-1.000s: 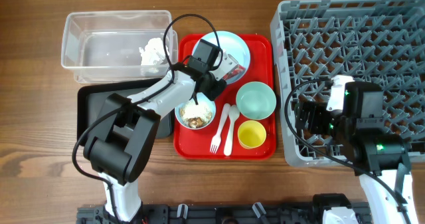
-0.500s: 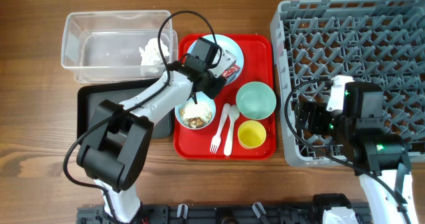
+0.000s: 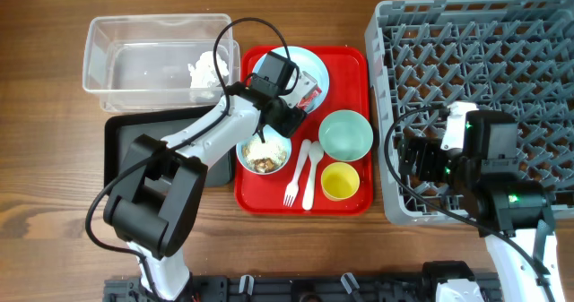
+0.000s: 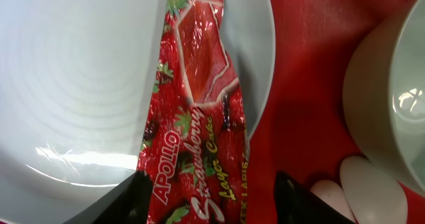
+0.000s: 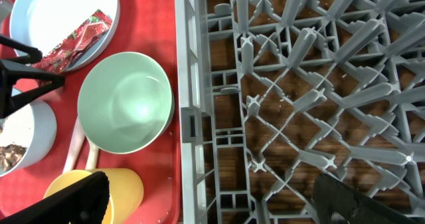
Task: Sort waste into correct bins and load items into the dishwasher rack
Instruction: 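Grasp the red strawberry wrapper with the left gripper, then carry the wrapper into the clear bin and open left gripper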
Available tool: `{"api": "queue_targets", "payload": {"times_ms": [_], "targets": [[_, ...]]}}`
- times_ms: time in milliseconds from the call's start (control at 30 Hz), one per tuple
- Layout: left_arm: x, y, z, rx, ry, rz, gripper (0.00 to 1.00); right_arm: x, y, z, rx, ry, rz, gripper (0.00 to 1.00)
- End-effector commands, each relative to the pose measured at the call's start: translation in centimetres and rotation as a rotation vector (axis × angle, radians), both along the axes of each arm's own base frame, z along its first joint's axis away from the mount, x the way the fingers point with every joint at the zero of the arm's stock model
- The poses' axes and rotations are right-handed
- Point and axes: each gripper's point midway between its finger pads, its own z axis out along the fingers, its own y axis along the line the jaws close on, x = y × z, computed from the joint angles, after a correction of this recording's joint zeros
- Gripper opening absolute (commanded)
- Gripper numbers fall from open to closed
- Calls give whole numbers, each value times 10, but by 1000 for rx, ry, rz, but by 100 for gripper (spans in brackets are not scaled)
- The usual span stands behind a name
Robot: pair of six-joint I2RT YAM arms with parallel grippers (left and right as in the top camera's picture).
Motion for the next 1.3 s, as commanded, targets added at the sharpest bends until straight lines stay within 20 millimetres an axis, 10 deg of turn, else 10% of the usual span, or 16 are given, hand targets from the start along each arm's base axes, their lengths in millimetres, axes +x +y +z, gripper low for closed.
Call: {"api": "queue_targets", "payload": {"times_ms": [0, 333, 667, 733, 767, 867, 1067, 1267], "targets": [[-1, 3, 3, 21, -8, 0, 57, 3, 3, 10, 22, -25, 1, 100], [6, 8, 0, 51, -35, 21, 5, 3, 3, 10, 21, -26, 1, 100], [32, 8, 39, -7, -167, 141, 4, 3, 3, 11, 21, -27, 1, 100], [40, 3, 49, -50, -203, 163, 19, 4, 3, 11, 21, -29, 1, 100], [42, 2, 49, -57, -209, 161, 68, 4, 3, 11, 21, -29, 1, 100], [43, -1, 34, -53, -189, 152, 84, 4, 3, 11, 22, -29, 1, 100], [52, -6, -2, -42, -173, 152, 91, 3, 3, 11, 22, -28, 1, 99], [53, -3, -28, -24, -141, 161, 72, 3, 3, 11, 22, -28, 1, 100]]}}
